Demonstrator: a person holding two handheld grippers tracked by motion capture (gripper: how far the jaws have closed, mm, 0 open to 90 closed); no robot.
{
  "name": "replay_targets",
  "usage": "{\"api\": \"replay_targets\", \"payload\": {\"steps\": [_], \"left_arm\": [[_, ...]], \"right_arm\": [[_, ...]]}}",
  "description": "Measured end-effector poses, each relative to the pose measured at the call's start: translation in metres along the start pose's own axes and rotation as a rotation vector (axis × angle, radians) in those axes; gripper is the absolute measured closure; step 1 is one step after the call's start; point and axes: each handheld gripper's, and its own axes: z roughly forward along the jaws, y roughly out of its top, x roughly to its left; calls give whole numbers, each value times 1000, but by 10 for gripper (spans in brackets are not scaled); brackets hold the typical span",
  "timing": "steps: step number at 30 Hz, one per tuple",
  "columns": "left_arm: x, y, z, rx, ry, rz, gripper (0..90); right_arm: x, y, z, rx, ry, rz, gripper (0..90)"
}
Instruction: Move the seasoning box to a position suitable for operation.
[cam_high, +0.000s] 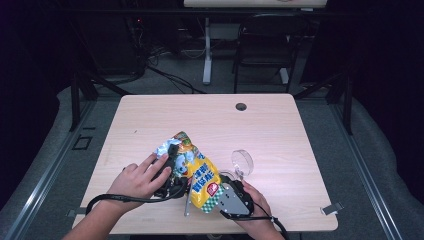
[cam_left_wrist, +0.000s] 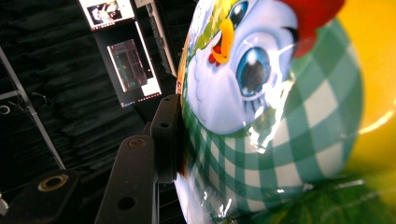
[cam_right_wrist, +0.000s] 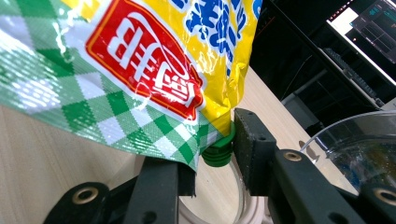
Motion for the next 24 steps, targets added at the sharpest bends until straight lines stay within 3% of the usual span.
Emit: {"api": "replay_targets", "payload": {"steps": [10,24], "left_arm": [[3,2,-2,-4,2,8,610],[3,3,-3,0,14,25,626]], "right_arm": [[-2,-1,1,2,3,28,707],[-1,-1,2,6,4,28,707]]}}
